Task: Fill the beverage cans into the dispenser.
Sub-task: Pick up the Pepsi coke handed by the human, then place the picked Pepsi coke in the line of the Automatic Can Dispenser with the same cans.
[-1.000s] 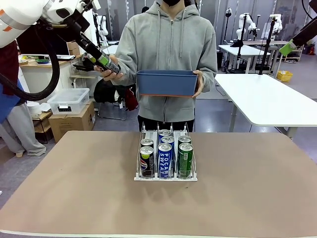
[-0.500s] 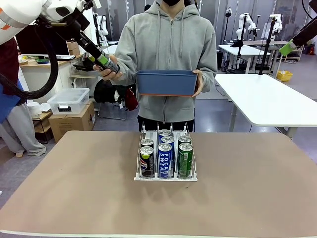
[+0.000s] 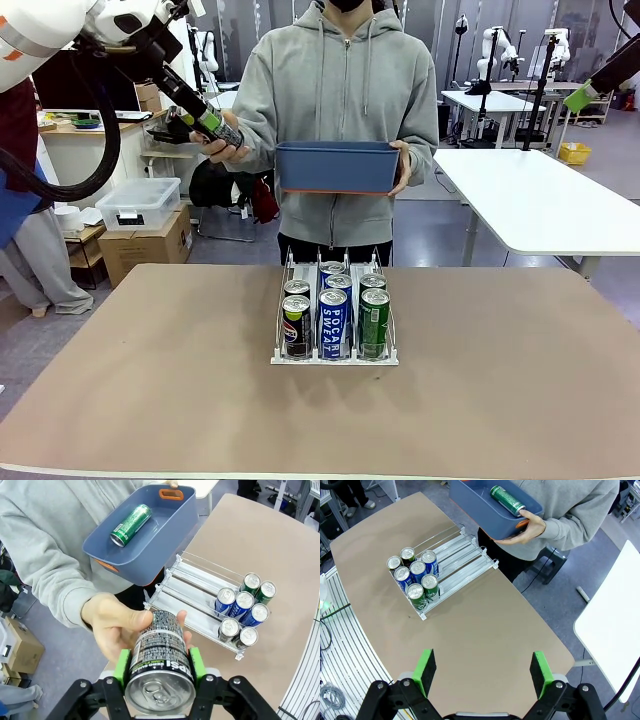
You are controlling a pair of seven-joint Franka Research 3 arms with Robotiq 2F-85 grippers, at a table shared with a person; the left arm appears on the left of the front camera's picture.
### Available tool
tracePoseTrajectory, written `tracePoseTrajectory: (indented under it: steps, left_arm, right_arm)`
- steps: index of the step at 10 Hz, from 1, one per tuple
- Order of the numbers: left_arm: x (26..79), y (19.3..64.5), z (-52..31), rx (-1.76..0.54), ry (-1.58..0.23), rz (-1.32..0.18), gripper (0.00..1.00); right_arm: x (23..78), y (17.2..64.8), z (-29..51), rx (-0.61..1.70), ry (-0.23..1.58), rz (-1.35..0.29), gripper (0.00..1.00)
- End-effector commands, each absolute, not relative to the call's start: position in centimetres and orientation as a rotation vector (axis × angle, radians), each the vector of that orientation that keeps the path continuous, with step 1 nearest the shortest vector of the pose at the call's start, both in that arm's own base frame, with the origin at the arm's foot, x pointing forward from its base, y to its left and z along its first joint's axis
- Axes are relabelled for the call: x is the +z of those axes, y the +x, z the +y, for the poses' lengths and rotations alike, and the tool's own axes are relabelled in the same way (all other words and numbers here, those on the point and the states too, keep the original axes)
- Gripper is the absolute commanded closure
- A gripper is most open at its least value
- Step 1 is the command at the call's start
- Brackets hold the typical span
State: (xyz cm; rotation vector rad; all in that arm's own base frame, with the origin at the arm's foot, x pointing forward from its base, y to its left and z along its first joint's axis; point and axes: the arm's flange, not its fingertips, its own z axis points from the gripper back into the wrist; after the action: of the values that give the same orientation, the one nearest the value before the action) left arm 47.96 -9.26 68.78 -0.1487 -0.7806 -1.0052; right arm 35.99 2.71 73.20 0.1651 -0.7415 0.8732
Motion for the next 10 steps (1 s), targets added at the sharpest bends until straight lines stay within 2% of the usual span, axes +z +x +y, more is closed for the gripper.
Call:
tracePoseTrajectory:
  steps: [1, 10]
  left_arm:
    - [68.92, 47.86, -9.08, -1.006, -0.135, -0.782, 0.77]
    - [68.92, 47.86, -9.08, -1.006, -0.135, -0.782, 0.77]
  right_arm:
    - [73.14, 36.02, 2.72, 0.873, 0.165, -0.741, 0.0]
    - [73.14, 36.02, 2.72, 0.873, 0.165, -0.741, 0.0]
